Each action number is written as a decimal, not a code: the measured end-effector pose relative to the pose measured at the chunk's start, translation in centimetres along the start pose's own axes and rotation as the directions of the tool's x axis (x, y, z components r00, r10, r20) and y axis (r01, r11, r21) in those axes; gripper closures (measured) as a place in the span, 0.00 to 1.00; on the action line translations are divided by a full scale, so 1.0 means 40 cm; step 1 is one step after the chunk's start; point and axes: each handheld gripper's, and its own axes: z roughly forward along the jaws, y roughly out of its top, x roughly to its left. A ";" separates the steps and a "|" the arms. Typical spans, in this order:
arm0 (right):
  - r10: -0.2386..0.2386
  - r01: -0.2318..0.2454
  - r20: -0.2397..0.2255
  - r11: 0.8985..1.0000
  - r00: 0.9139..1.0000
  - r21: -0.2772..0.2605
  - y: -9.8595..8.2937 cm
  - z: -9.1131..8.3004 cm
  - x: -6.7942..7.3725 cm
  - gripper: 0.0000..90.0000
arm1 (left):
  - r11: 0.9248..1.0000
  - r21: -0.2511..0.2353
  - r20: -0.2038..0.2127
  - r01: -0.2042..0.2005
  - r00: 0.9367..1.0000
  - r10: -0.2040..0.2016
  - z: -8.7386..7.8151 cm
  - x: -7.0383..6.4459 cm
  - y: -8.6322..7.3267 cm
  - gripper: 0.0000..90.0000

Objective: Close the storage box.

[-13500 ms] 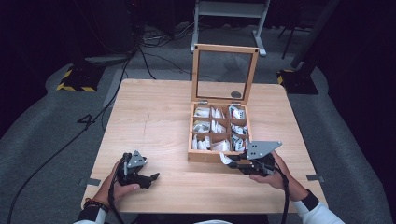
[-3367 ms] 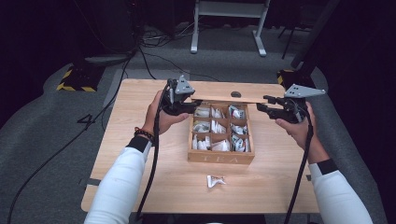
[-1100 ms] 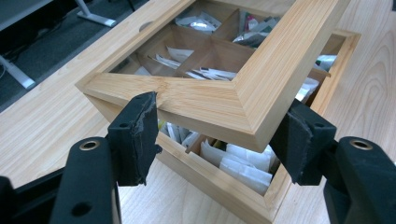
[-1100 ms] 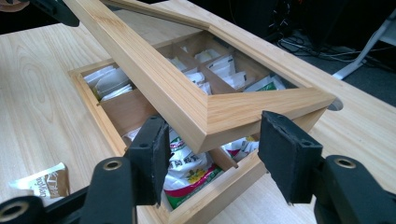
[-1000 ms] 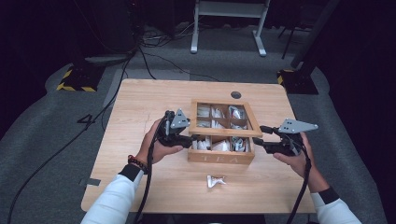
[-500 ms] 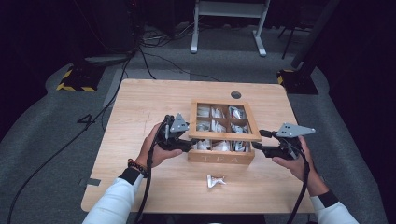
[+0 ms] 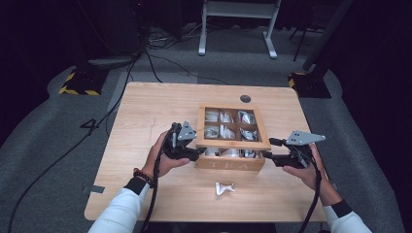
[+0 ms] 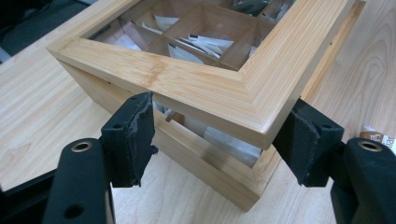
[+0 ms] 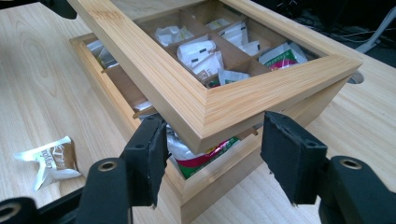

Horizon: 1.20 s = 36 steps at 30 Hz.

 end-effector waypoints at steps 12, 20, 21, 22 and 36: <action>0.002 -0.001 -0.020 0.999 1.000 0.047 -0.023 0.014 0.007 0.46 | 0.999 0.035 0.033 0.015 0.999 -0.016 0.020 -0.005 -0.028 0.36; 0.012 -0.010 -0.040 0.998 0.999 0.057 -0.035 0.019 0.010 0.51 | 0.995 0.101 0.062 -0.007 0.998 0.001 0.043 -0.017 -0.053 0.33; 0.018 -0.015 -0.044 0.998 0.999 0.061 -0.038 0.023 0.008 0.50 | 0.995 0.098 0.067 0.002 0.998 -0.008 0.043 -0.015 -0.055 0.34; 0.026 -0.023 -0.056 0.998 0.998 0.063 -0.041 0.027 0.007 0.50 | 0.996 0.094 0.070 0.006 0.997 -0.012 0.043 -0.015 -0.057 0.34; 0.019 -0.015 -0.048 0.997 0.999 0.075 -0.050 0.034 0.012 0.48 | 0.997 0.081 0.065 0.018 0.998 -0.024 0.047 -0.019 -0.068 0.34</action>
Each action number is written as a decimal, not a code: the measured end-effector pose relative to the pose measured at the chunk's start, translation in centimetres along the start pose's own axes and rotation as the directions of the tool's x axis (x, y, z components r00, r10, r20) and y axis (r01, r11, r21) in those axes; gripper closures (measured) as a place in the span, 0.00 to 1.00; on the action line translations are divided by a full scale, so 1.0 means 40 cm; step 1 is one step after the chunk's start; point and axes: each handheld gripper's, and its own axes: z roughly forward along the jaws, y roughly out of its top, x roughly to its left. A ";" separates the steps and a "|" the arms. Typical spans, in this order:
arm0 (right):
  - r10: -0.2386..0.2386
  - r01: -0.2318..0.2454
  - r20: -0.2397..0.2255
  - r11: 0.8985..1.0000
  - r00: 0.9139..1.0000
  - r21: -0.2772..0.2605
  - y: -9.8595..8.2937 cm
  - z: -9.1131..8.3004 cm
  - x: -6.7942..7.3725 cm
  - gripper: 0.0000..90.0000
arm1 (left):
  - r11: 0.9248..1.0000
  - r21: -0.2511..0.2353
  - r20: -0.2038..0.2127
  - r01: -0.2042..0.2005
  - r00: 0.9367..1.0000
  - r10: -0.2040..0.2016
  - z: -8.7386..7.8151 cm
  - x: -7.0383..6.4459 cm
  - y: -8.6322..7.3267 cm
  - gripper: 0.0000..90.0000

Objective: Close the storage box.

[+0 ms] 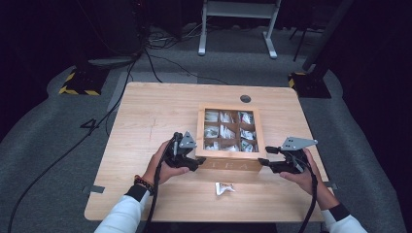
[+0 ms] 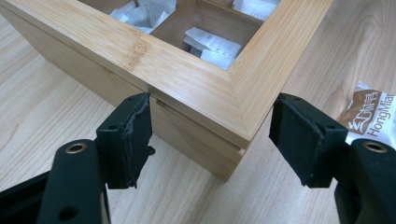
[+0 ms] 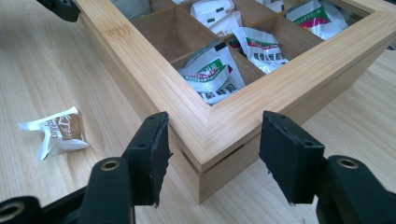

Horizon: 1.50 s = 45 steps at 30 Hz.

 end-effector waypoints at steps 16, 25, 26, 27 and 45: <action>-0.035 0.035 0.024 0.999 0.999 0.019 0.010 -0.009 0.008 0.44 | 0.999 -0.035 -0.045 -0.002 0.999 0.001 -0.031 -0.009 0.001 0.27; -0.076 0.074 0.053 0.997 0.996 0.027 0.021 -0.031 0.006 0.34 | 0.999 -0.052 -0.081 0.002 0.997 -0.006 -0.071 0.002 -0.004 0.22; -0.081 0.079 0.058 0.996 0.995 0.028 0.022 -0.033 0.005 0.33 | 0.999 -0.052 -0.085 0.002 0.996 -0.007 -0.075 0.002 -0.007 0.21; -0.084 0.082 0.059 0.996 0.995 0.030 0.023 -0.037 0.005 0.33 | 0.999 -0.052 -0.087 -0.002 0.996 -0.003 -0.078 0.002 -0.009 0.21; -0.139 0.128 0.128 0.988 0.982 0.088 0.005 -0.078 0.006 0.28 | 0.999 -0.019 -0.164 -0.029 0.986 0.026 -0.130 -0.003 -0.067 0.21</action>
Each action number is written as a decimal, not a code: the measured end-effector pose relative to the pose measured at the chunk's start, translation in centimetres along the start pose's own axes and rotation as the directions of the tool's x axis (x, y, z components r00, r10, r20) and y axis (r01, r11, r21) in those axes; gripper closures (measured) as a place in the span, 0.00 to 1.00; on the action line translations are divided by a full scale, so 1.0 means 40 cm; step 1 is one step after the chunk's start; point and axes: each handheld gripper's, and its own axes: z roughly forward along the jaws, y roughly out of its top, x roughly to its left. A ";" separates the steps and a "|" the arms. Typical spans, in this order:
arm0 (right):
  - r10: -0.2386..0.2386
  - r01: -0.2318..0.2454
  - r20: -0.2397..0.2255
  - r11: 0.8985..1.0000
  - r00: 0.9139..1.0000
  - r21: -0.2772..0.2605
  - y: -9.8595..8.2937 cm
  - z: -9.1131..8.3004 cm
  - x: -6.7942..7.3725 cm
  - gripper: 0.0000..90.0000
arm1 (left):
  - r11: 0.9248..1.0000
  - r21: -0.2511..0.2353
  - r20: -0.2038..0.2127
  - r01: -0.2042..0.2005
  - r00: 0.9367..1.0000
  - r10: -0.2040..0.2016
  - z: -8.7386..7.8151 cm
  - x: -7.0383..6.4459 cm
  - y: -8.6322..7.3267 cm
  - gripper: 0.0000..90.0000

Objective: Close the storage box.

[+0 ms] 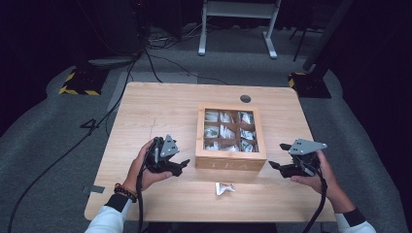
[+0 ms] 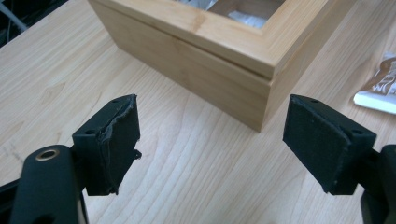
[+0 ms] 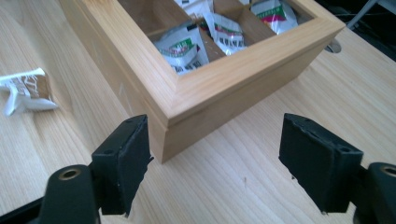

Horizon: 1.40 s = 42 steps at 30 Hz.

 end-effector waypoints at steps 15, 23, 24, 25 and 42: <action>0.033 -0.037 0.061 0.998 0.998 0.058 -0.076 0.001 -0.014 0.28 | 0.997 0.071 -0.075 0.020 0.997 -0.014 -0.024 0.017 -0.083 0.21; 0.080 -0.085 0.069 0.994 0.994 0.073 -0.128 0.001 -0.025 0.28 | 0.994 0.111 -0.095 0.015 0.995 -0.004 -0.028 0.016 -0.136 0.21; 0.086 -0.091 0.070 0.993 0.994 0.076 -0.134 0.000 -0.027 0.28 | 0.993 0.117 -0.094 0.016 0.996 -0.005 -0.028 0.017 -0.143 0.21; 0.092 -0.098 0.072 0.992 0.993 0.078 -0.141 -0.001 -0.029 0.28 | 0.993 0.118 -0.095 0.023 0.995 -0.012 -0.028 0.019 -0.149 0.21; 0.213 -0.220 0.091 0.972 0.973 0.077 -0.268 -0.009 -0.049 0.29 | 0.981 0.154 -0.038 0.114 0.993 -0.109 -0.026 0.045 -0.248 0.20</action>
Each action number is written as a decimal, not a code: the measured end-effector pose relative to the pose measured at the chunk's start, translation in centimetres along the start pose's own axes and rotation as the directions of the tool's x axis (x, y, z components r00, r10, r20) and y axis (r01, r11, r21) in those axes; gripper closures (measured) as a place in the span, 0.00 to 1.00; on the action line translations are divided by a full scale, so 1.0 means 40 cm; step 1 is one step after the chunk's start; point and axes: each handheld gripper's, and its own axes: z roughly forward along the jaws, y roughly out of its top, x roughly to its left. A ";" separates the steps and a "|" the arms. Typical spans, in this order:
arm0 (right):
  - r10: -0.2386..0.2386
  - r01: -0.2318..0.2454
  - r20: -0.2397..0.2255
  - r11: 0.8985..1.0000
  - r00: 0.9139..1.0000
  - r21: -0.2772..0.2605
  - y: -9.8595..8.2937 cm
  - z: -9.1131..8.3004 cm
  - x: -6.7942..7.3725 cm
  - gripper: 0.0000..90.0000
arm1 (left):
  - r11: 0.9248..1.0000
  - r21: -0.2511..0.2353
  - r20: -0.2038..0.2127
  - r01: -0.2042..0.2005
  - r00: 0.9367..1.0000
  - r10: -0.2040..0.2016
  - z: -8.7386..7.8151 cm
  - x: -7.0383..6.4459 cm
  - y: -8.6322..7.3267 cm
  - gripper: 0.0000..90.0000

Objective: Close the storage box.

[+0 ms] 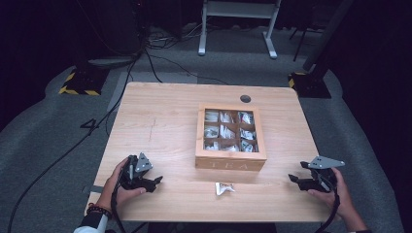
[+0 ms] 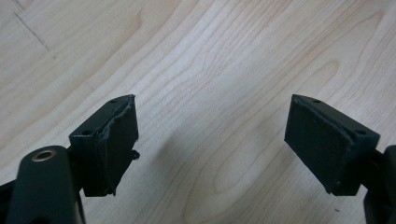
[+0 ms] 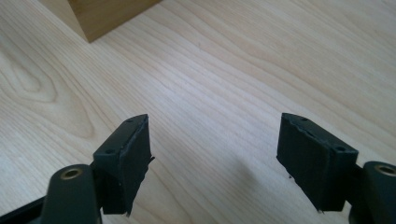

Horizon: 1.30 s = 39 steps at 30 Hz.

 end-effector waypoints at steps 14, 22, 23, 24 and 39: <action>0.122 -0.123 -0.015 0.991 0.992 -0.050 -0.082 -0.003 -0.021 0.28 | 0.991 -0.059 0.057 0.117 0.992 -0.113 -0.001 0.012 -0.060 0.20; 0.126 -0.126 -0.008 0.991 0.992 -0.050 -0.083 -0.003 -0.020 0.26 | 0.991 -0.060 0.048 0.121 0.992 -0.118 -0.003 0.010 -0.062 0.19; 0.126 -0.126 -0.008 0.991 0.992 -0.050 -0.083 -0.003 -0.020 0.26 | 0.991 -0.060 0.048 0.121 0.992 -0.118 -0.003 0.010 -0.062 0.19; 0.126 -0.126 -0.008 0.991 0.992 -0.050 -0.083 -0.003 -0.020 0.26 | 0.991 -0.060 0.049 0.121 0.992 -0.118 -0.003 0.010 -0.062 0.19; 0.133 -0.133 -0.001 0.990 0.991 -0.050 -0.081 0.000 -0.020 0.26 | 0.991 -0.056 0.056 0.119 0.992 -0.116 0.000 0.013 -0.060 0.18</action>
